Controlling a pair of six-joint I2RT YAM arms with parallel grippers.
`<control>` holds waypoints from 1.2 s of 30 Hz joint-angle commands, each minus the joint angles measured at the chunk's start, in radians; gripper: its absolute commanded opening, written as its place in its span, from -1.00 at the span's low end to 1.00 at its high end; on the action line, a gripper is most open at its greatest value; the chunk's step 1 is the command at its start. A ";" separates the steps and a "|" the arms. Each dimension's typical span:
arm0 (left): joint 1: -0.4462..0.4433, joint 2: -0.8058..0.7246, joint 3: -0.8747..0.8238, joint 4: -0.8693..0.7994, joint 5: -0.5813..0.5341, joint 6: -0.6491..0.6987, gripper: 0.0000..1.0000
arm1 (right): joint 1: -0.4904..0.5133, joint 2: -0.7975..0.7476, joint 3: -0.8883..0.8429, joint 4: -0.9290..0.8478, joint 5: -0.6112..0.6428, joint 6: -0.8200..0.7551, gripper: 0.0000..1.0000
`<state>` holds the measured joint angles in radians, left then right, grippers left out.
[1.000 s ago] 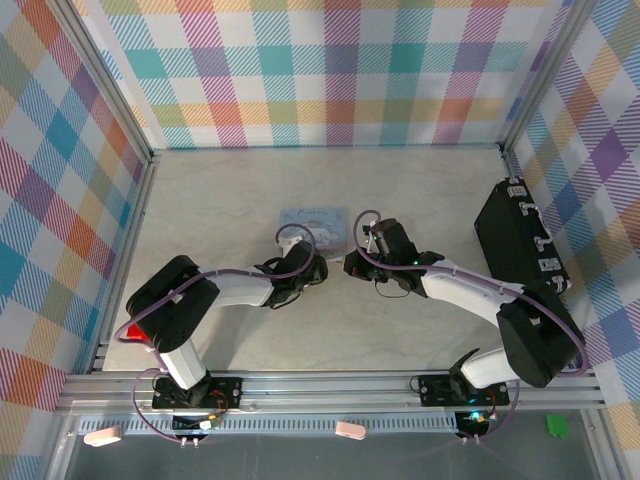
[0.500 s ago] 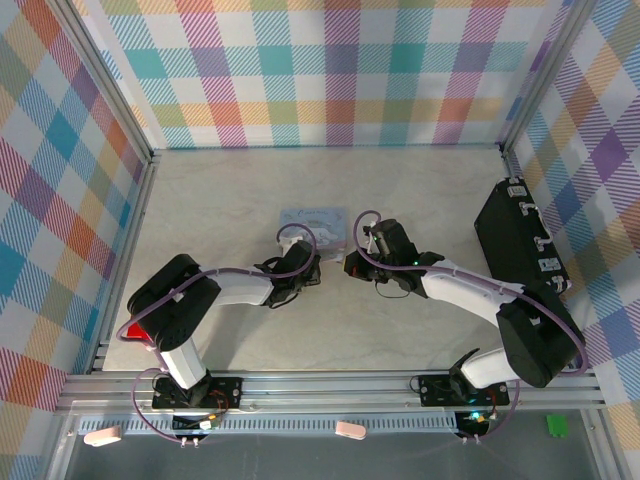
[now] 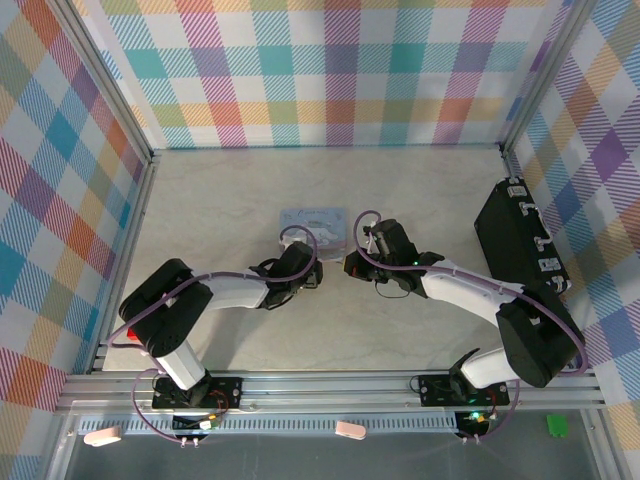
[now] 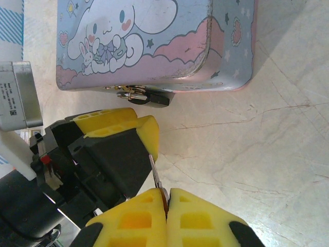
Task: Unlock a padlock with a key
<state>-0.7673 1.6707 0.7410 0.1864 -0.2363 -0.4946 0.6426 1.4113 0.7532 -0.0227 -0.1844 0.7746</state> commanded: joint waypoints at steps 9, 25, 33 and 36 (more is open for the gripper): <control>0.043 0.073 0.052 0.047 0.033 0.144 0.08 | -0.003 -0.011 -0.011 0.014 -0.012 0.009 -1.00; 0.074 0.123 0.097 0.081 0.090 0.157 -0.17 | -0.003 -0.015 -0.004 0.001 -0.007 0.006 -1.00; 0.058 0.065 0.057 0.037 0.088 0.144 -0.54 | -0.004 0.000 0.008 0.003 -0.018 0.008 -1.00; 0.043 0.024 0.024 0.025 0.085 0.130 -0.63 | -0.001 0.009 0.011 0.009 -0.028 0.009 -1.00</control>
<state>-0.7105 1.7592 0.7982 0.2306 -0.1543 -0.3511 0.6426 1.4113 0.7513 -0.0231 -0.1894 0.7750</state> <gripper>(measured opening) 0.199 0.051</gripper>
